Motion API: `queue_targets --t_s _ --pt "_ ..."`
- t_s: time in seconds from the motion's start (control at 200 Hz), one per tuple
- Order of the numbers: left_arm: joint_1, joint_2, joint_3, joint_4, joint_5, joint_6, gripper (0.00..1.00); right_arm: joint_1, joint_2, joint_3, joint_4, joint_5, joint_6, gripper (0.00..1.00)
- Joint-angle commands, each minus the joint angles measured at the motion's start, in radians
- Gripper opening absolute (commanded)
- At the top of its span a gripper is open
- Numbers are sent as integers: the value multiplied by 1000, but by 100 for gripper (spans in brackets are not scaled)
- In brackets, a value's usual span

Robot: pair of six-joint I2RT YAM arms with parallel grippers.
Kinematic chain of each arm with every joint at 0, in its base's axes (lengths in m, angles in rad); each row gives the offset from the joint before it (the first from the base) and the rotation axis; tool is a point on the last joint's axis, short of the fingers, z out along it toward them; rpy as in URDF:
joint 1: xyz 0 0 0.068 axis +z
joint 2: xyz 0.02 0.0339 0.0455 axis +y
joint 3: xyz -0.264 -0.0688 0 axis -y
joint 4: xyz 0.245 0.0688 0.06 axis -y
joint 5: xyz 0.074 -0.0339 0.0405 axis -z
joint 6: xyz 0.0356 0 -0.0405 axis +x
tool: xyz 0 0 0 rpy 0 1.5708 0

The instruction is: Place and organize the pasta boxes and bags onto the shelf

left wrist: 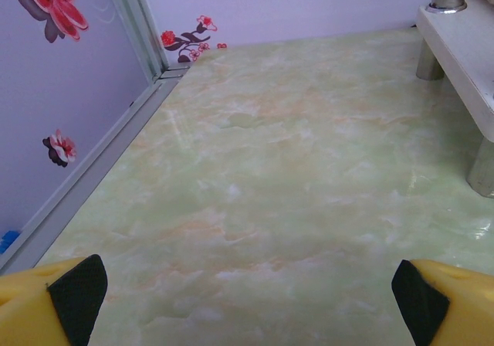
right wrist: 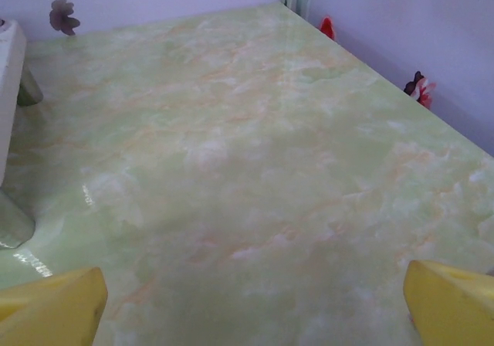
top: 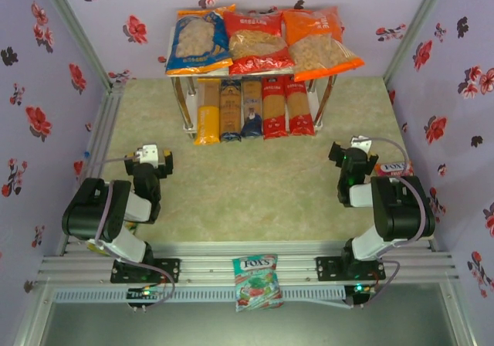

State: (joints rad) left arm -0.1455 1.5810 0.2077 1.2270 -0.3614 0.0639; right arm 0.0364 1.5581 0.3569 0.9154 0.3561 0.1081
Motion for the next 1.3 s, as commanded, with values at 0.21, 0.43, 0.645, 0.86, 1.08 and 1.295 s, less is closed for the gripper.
queue_targets --t_s 0.21,0.43,0.645,0.86,1.08,1.295 --pt "6 2 13 32 6 16 100 0 -4 11 -1 -14 9 99" --pt "6 2 13 32 6 17 100 0 -2 10 6 -14 8 99" --pt "6 2 13 32 6 16 100 0 -3 9 7 -13 9 99" --pt "6 2 13 32 6 17 100 0 -1 10 7 -14 8 99" --pt "7 2 13 32 6 16 100 0 -2 10 6 -14 9 99" --pt "7 2 13 31 6 16 100 0 -1 10 6 -14 8 99"
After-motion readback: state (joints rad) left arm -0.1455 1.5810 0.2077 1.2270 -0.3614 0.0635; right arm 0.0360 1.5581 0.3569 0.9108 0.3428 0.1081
